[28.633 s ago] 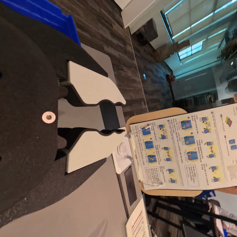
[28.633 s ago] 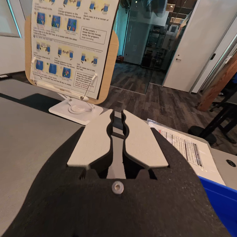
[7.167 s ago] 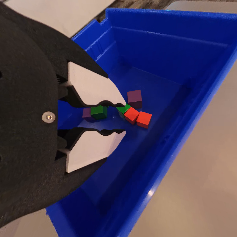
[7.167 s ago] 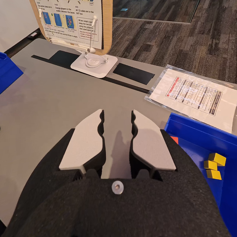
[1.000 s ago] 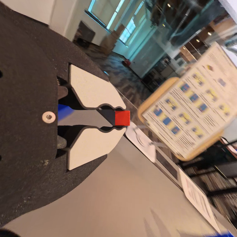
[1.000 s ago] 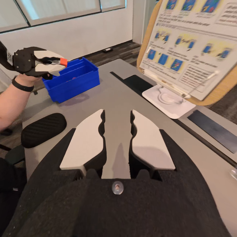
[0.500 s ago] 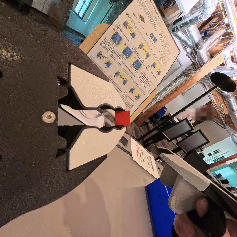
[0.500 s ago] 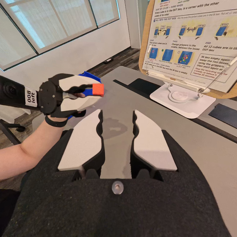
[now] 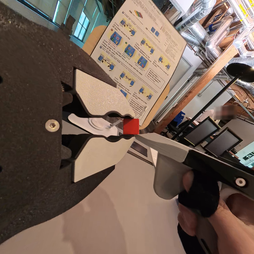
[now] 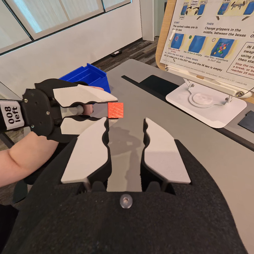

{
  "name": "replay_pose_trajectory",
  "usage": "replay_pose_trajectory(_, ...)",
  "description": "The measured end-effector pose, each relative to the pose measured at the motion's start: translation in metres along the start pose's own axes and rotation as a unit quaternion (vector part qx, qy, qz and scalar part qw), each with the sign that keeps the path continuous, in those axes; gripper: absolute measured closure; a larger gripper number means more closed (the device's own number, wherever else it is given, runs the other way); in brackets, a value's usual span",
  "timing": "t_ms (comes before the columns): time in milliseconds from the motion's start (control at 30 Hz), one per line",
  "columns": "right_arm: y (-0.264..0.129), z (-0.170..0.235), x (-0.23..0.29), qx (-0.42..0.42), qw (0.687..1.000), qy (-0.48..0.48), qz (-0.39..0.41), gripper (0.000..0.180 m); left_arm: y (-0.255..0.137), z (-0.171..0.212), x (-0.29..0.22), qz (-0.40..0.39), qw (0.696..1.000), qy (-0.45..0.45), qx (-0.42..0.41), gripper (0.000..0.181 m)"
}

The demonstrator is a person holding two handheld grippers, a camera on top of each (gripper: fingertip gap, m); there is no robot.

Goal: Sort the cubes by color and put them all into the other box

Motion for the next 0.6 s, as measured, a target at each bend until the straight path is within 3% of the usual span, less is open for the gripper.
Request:
replay_pose_trajectory(200, 0.002, 0.0, 0.011, -0.002, 0.999, 0.002, -0.034, 0.13, -0.004, -0.006, -0.009, 0.004, 0.999, 0.034, -0.002, 0.159)
replay_pose_trajectory(267, 0.009, 0.004, 0.011, 0.024, 0.999, -0.005, -0.035, 0.137, -0.003, -0.009, -0.013, 0.004, 0.999, 0.048, 0.001, 0.159)
replay_pose_trajectory(333, 0.011, 0.006, 0.013, 0.031, 0.998, -0.016, -0.047, 0.157, -0.003, -0.01, -0.016, 0.002, 0.998, 0.064, 0.007, 0.159)
replay_pose_trajectory(600, 0.01, 0.009, 0.014, 0.05, 0.998, -0.027, -0.039, 0.154, -0.007, -0.01, -0.021, 0.037, 0.998, 0.059, 0.002, 0.16)
Point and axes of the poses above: each gripper's, where its closed fingertips meet, y out along the fingers, z out of its underside, x = y × z across the jaws, the point moved 5 cm from there along -y, back along the fingers, and after that the axes turned 12 degrees about x, right-handed, at the moved point
